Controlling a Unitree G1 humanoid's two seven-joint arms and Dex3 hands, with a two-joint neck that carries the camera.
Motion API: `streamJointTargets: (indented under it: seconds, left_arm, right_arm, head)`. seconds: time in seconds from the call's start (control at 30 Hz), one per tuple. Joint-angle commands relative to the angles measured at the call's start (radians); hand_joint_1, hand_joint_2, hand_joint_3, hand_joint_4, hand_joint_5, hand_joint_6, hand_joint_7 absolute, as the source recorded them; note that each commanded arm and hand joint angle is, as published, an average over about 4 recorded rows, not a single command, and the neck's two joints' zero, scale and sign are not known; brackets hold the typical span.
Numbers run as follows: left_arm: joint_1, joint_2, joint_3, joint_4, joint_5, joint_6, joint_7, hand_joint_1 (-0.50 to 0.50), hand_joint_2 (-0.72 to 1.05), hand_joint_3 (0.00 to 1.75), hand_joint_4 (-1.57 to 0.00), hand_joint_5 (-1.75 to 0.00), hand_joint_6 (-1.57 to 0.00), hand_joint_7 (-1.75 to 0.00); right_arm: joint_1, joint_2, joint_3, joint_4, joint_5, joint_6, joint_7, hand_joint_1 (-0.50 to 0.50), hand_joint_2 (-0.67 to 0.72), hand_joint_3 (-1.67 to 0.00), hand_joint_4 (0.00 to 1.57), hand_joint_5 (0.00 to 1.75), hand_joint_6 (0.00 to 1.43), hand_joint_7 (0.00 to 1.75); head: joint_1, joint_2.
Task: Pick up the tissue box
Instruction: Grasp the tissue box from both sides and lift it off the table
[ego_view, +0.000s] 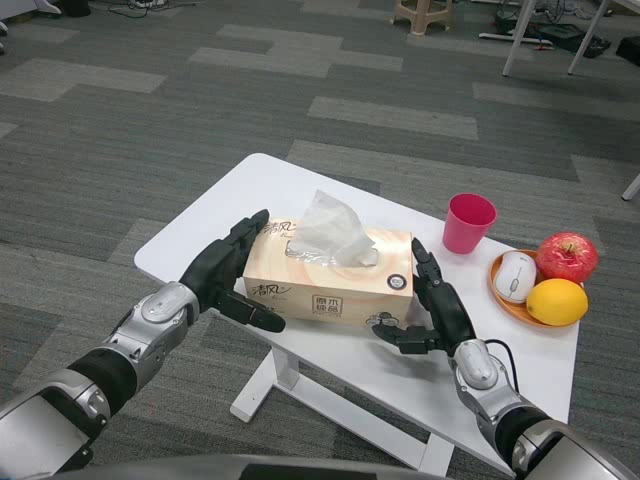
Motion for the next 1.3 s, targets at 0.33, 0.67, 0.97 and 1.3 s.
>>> streamJointTargets:
  seconds: [0.33, 0.67, 0.97, 1.3]
  left_arm:
    - [-0.026, -0.017, -0.047, 0.009, 0.014, -0.009, -0.014, 0.50, 0.25, 0.00, 0.00, -0.10, 0.00, 0.00]
    - [-0.033, -0.018, -0.063, 0.009, 0.047, -0.011, -0.012, 0.50, 0.25, 0.00, 0.00, -0.49, 0.00, -0.02]
    - [-0.035, -0.019, -0.068, 0.010, 0.055, -0.002, -0.012, 0.50, 0.03, 0.00, 0.00, -1.03, 0.00, -0.12]
    - [-0.035, -0.019, -0.075, 0.013, 0.017, -0.001, -0.011, 0.50, -0.46, 0.00, 0.00, -1.03, 0.00, -0.14]
  right_arm:
    - [0.005, 0.008, 0.016, -0.017, -0.004, 0.004, 0.016, 0.08, -0.45, -0.48, 0.43, 0.39, 0.06, 0.14]
    - [0.005, 0.007, 0.019, -0.025, -0.004, 0.003, 0.016, 0.08, -0.48, -0.48, 0.43, 0.39, 0.06, 0.14]
    - [0.008, 0.006, 0.019, -0.025, -0.004, 0.002, 0.016, 0.12, -0.43, -0.48, 0.43, 0.39, 0.06, 0.14]
    - [0.008, 0.006, 0.019, -0.025, -0.004, 0.001, 0.016, 0.12, -0.41, -0.48, 0.43, 0.39, 0.06, 0.14]
  head:
    - [0.000, 0.003]
    - [0.001, 0.007]
    - [0.001, 0.009]
    - [0.003, 0.012]
